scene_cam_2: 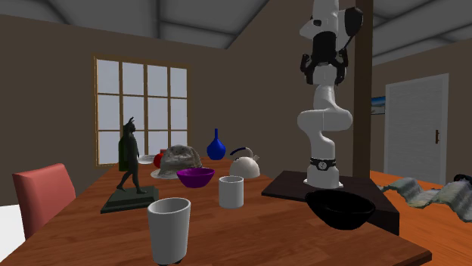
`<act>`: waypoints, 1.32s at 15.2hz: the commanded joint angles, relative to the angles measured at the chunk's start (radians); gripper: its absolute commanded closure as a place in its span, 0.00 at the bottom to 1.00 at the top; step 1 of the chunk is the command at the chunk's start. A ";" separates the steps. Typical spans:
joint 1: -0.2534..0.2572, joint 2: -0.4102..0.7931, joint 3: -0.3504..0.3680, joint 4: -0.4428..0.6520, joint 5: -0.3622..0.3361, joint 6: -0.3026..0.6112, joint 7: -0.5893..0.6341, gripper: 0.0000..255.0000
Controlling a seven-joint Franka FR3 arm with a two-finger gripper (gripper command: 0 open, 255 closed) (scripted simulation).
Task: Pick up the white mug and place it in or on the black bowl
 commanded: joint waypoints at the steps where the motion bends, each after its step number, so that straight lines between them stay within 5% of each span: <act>1: 0.000 0.000 0.000 0.000 0.000 0.000 0.000 0.00; 11: -0.058 0.103 -0.140 -0.183 -0.075 0.250 -0.126 0.00; 20: -0.105 0.316 -0.277 -0.252 -0.123 0.501 -0.246 0.00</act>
